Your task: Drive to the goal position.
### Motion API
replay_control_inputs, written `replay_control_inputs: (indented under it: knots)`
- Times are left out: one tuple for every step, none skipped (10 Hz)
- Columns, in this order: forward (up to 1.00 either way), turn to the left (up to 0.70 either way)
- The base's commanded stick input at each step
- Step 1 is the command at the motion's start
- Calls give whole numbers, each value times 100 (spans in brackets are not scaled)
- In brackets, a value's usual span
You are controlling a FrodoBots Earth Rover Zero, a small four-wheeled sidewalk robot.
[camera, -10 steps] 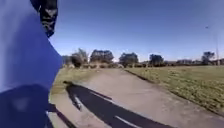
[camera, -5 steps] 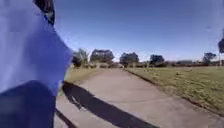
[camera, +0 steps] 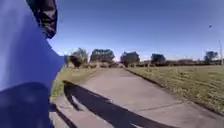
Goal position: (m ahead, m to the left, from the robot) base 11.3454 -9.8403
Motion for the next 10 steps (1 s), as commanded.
replay_control_inputs:
  knots:
    - [70, 0]
    - [70, 0]
    - [70, 0]
    - [70, 0]
    - [70, 0]
    - [70, 0]
    - [70, 0]
    - [70, 0]
    - [70, 0]
    - [70, 0]
